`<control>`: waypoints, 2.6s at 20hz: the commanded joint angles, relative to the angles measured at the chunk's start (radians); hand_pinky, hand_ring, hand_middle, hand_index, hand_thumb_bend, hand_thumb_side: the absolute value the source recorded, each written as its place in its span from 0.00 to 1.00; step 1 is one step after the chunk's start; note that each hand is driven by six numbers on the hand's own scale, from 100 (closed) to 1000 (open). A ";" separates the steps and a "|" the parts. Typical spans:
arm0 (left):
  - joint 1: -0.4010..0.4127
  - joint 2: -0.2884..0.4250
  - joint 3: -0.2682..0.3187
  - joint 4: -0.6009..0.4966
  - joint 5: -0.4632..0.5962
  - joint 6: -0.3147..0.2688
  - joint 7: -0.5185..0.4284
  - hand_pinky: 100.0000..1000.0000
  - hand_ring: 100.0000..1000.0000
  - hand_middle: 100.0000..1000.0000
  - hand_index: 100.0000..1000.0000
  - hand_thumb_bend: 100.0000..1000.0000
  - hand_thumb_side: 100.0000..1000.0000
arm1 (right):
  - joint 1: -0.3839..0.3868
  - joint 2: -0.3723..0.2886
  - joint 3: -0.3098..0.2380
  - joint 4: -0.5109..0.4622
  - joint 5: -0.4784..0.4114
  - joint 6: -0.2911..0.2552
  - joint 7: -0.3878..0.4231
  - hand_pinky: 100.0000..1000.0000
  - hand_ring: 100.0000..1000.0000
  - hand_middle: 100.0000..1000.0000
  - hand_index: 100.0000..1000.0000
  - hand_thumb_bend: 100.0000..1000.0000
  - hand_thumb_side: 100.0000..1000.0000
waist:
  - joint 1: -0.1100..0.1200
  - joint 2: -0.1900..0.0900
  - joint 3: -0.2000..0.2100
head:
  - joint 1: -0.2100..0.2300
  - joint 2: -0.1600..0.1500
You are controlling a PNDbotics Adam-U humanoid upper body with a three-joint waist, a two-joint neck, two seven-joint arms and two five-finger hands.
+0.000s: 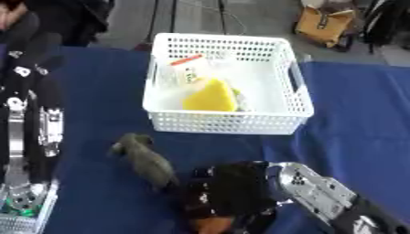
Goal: Pick up objects on the table and place them in the box.
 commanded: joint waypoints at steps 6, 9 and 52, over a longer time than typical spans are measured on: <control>-0.004 0.006 0.004 -0.014 0.001 0.007 0.000 0.79 0.89 0.98 0.90 0.00 0.93 | -0.023 -0.008 -0.009 0.059 0.015 -0.018 -0.025 0.61 0.74 0.98 1.00 0.22 0.41 | 0.008 -0.017 0.000 | -0.002 -0.014; -0.003 0.007 0.004 -0.014 -0.001 0.010 0.002 0.79 0.89 0.98 0.90 0.00 0.92 | -0.024 -0.012 0.000 0.063 -0.008 -0.018 -0.028 0.46 0.65 0.96 1.00 0.20 0.38 | 0.009 -0.017 -0.002 | -0.001 -0.014; -0.001 0.010 0.008 -0.014 -0.007 0.023 0.008 0.80 0.90 0.96 0.89 0.00 0.89 | -0.106 -0.066 -0.079 -0.041 -0.826 -0.018 0.444 0.01 0.28 0.46 0.60 0.00 0.20 | 0.016 -0.031 -0.022 | 0.009 -0.026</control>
